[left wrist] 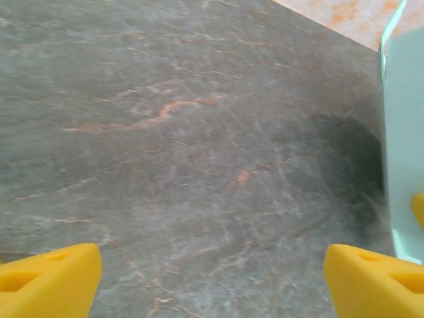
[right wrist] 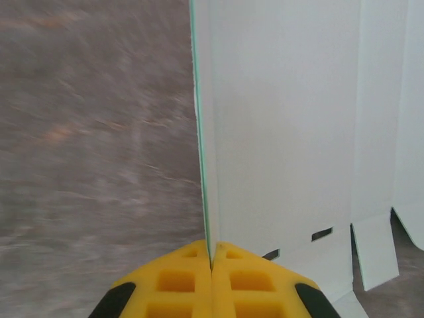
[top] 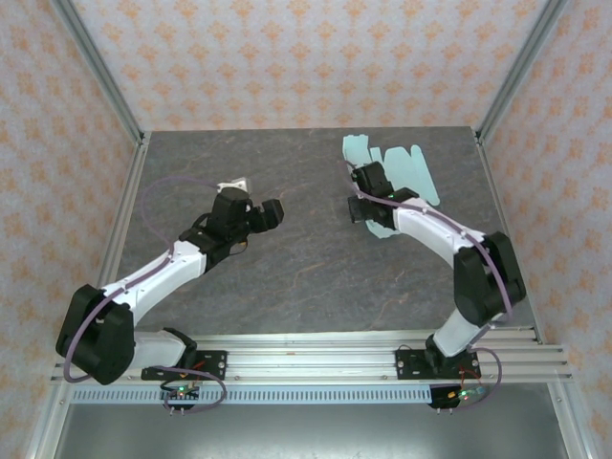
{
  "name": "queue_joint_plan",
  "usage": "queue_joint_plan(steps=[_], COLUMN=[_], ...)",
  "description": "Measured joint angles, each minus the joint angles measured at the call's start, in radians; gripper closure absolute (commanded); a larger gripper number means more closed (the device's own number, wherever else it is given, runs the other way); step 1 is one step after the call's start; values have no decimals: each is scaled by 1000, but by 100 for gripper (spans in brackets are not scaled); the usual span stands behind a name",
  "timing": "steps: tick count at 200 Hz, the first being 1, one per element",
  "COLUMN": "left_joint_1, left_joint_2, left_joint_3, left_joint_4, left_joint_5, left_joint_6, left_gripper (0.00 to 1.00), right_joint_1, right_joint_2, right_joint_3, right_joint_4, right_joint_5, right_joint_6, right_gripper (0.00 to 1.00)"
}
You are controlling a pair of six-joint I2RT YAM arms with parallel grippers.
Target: Fold the paper box
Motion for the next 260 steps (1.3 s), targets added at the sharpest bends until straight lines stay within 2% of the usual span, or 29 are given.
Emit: queue_joint_plan(steps=[33,80,105,138,165,197,212,242,260], left_joint_1=[-64,-139,-167,-170,-170,-142,-87,69,108], left_joint_2=[18,18,20,20,6,-29,-57,-139,-190], left_joint_3=[16,22,42,60,89,184,225,233,231], left_joint_4=[31,82,97,97,53,-51,-99,-174,-211], left_joint_5=[18,34,36,28,-26,-111,-143,-199,-250], left_joint_6=[43,165,237,310,356,369,352,297,283], left_gripper=[15,16,16,16,17,19,19,19,19], right_joint_1=[0,0,0,0,3,23,40,86,109], right_joint_2=[-53,-84,-89,-122,-140,-183,-198,-208,-237], right_joint_3=[-10,60,121,171,277,354,360,334,253], right_joint_4=[36,28,21,-26,-111,-206,-254,-311,-292], right_joint_5=[-119,-168,-190,-239,-307,-361,-352,-248,-192], right_joint_6=[196,415,467,451,331,84,-35,-291,-462], right_gripper=[99,98,97,96,96,97,97,98,100])
